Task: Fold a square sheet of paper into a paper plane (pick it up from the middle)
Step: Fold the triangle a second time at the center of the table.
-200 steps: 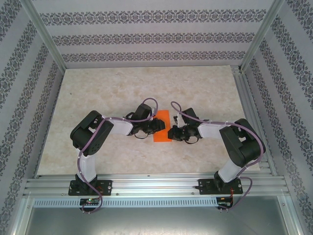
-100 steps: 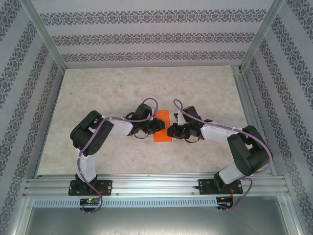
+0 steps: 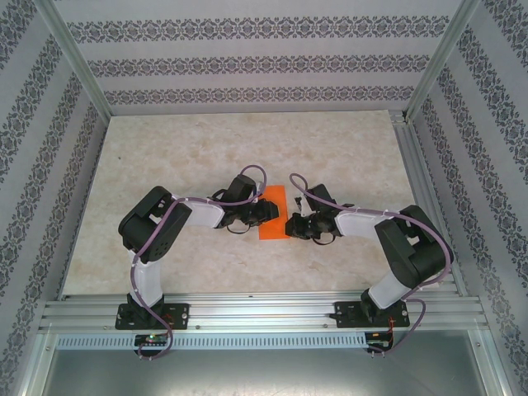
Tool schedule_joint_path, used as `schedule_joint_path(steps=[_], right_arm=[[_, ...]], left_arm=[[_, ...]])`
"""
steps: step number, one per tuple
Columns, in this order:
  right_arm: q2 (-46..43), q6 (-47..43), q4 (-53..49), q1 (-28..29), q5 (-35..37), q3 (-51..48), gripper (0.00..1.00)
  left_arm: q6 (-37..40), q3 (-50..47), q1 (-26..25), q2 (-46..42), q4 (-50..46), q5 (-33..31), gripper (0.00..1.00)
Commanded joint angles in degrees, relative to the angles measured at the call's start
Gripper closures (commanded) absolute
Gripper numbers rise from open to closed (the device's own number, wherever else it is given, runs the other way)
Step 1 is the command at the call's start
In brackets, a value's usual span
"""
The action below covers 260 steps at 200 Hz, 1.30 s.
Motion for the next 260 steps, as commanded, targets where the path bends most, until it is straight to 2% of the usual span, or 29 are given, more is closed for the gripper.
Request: schedule_joint_path(steps=[1, 57, 133, 178, 260], right_arm=[[2.14, -1.91, -2.22, -0.19, 3.05, -0.62, 0.87], [-1.49, -4.34, -10.69, -0.08, 7.68, 1.88, 0.88], [-8.94, 0.05, -6.2, 1.21, 0.22, 2.1, 0.88], [-4.73, 1.81, -2.96, 2.19, -1.65, 1.75, 0.87], [0.37, -2.13, -7.9, 0.71, 4.93, 1.65, 0.87]], left_arm=[[0.44, 0.61, -0.72, 2.02, -0.27, -0.74, 0.71], [0.45, 0.66, -0.72, 2.35, -0.32, -0.74, 0.71], [0.35, 0.77, -0.72, 2.45, -0.14, -0.65, 0.71], [0.27, 0.83, -0.72, 2.54, -0.12, -0.65, 0.71], [0.46, 0.85, -0.74, 2.55, -0.23, -0.65, 0.71]])
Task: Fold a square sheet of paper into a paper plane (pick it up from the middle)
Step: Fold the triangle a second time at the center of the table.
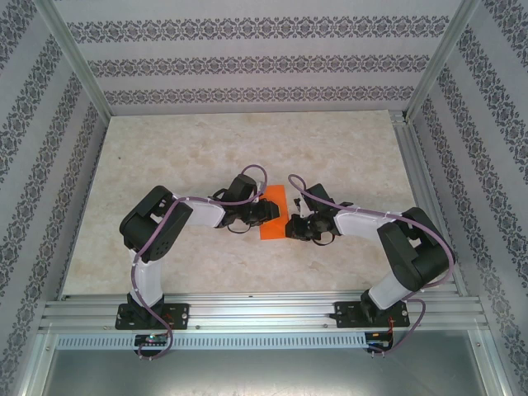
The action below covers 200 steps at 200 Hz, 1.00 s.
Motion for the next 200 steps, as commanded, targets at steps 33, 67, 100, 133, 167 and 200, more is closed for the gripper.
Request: schedule_joint_path(steps=[33, 67, 100, 133, 167, 200], right_arm=[[1.22, -3.06, -4.7, -0.84, 4.77, -0.18, 0.87], [0.65, -2.87, -4.83, -1.79, 2.35, -0.2, 0.88], [-4.37, 0.03, -0.7, -2.93, -2.29, -0.37, 0.87], [-6.4, 2.4, 2.97, -3.04, -6.44, 1.0, 0.87], [-3.52, 2.45, 3.28, -3.13, -5.88, 2.43, 0.87], [-0.74, 2.84, 4.68, -3.04, -6.57, 2.62, 0.86]], left_arm=[[0.38, 0.15, -0.72, 1.99, -0.19, -1.48, 0.71], [0.45, 0.24, -0.72, 2.08, -0.27, -1.4, 0.71], [0.63, 0.39, -0.74, 1.99, -0.54, -1.35, 0.71], [0.67, 0.47, -0.72, 2.01, -0.59, -1.22, 0.71], [0.63, 0.58, -0.72, 1.9, -0.45, -1.28, 0.71], [0.67, 0.35, -0.72, 1.9, -0.61, -1.31, 0.71]])
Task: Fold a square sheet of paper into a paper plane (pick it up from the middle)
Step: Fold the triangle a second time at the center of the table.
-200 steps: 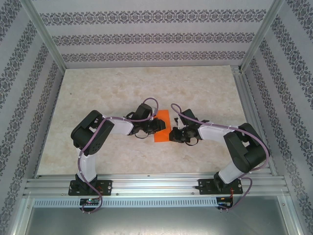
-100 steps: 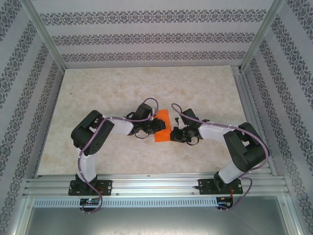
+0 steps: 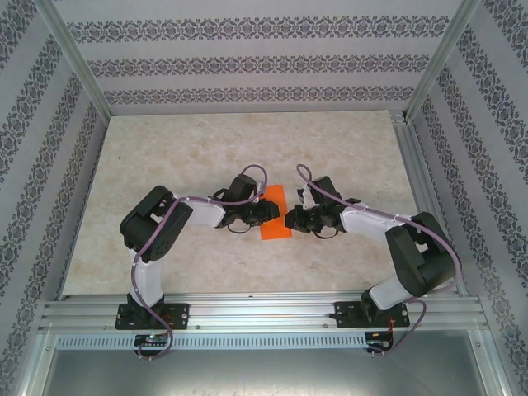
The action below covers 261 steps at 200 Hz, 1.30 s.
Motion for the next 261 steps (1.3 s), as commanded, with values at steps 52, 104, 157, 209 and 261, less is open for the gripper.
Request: schedule_joint_path(steps=[52, 104, 157, 209, 261], right_arm=[[3.73, 0.04, 1.47, -0.14, -1.82, 2.62, 0.86], [4.58, -1.03, 0.68, -0.42, -0.66, 3.72, 0.86], [7.71, -0.39, 2.46, -1.16, -0.93, 4.21, 0.86], [9.77, -1.2, 1.33, -2.17, 1.0, 4.2, 0.86], [11.46, -1.26, 0.6, -2.44, 1.3, 3.23, 0.87]], left_arm=[[0.01, -0.41, -0.72, 1.61, 0.17, -1.79, 0.72], [0.8, 0.87, -0.72, 1.83, -1.42, -1.88, 0.71], [0.46, 0.39, -0.72, 1.97, -0.71, -1.88, 0.71], [0.45, 0.48, -0.72, 1.81, -0.73, -1.92, 0.71], [0.88, 1.03, -0.72, -0.37, -1.01, -1.98, 0.64]])
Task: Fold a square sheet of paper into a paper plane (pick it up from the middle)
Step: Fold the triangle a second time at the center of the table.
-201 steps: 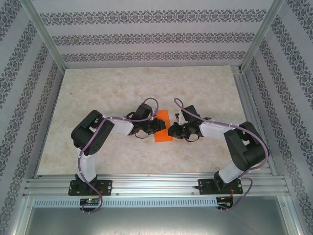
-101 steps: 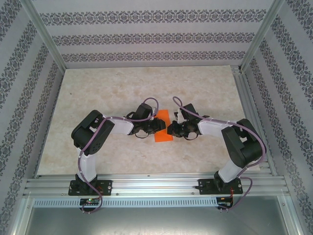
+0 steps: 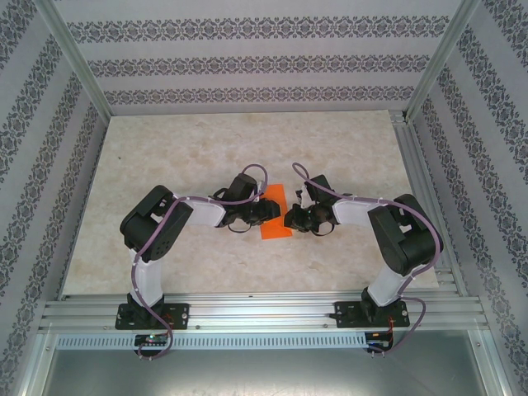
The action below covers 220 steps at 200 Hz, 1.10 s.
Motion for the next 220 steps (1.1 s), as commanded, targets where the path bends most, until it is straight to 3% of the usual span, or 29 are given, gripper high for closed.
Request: schedule_joint_path(steps=[1, 56, 127, 220], right_arm=[[1.93, -1.41, -0.15, -0.54, 2.35, -0.17, 0.87], [1.93, -1.14, 0.02, -0.63, 2.83, -0.92, 0.89], [2.2, -0.79, -0.26, -0.63, 3.0, -0.63, 0.89], [2.47, -1.57, -1.56, -0.63, 3.68, -0.59, 0.93]], left_arm=[[0.9, 0.49, -0.67, -0.63, -1.1, -2.08, 0.64], [1.54, -0.62, -0.58, -5.62, -1.22, -2.97, 0.55], [-2.79, -3.3, -1.18, -4.71, 5.34, 0.84, 0.79], [-2.35, -3.83, -1.38, 0.62, 5.23, -3.25, 0.84]])
